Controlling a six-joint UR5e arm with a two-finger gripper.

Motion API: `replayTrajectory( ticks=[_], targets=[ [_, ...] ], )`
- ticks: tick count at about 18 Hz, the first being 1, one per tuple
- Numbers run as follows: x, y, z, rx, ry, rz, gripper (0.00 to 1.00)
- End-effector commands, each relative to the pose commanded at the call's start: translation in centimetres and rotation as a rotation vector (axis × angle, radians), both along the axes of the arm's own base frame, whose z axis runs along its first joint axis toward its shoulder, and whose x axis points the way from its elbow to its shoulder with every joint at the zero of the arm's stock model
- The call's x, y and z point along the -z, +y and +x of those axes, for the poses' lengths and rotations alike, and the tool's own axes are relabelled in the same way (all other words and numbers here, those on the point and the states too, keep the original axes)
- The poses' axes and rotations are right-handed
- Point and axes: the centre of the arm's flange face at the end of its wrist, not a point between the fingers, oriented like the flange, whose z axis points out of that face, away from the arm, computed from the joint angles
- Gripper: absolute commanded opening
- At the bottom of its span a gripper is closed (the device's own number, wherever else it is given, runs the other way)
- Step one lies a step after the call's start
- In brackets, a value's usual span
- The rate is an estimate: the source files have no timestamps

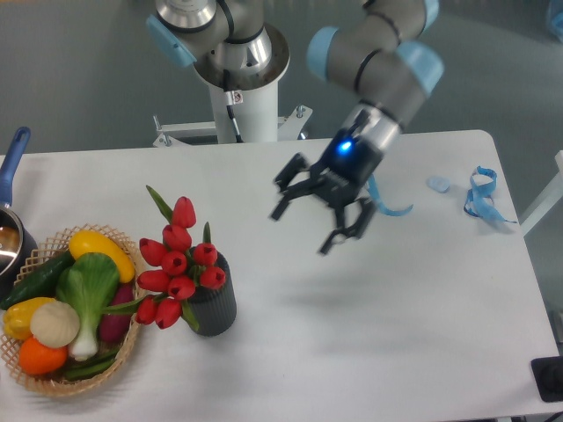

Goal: Insert the flowers into the vase

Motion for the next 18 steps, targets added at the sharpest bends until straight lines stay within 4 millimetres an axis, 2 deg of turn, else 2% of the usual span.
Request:
replayTrajectory(
  ticks=[4, 6, 11, 15, 18],
  targets=[
    [-6.0, -4.4, -1.8, -0.172, 0.18, -0.237, 1.0],
    [-6.8, -5.4, -1.9, -0.209, 0.208, -0.36, 1.0],
    [-7.5, -7.1, -2.1, -0.139, 0.321, -0.496, 1.0],
    [-6.8, -9.3, -2.2, -0.023, 0.391, -0.582, 1.0],
    [-6.5, -11.7, -2.2, 0.03, 0.412, -0.608, 1.0]
  ],
)
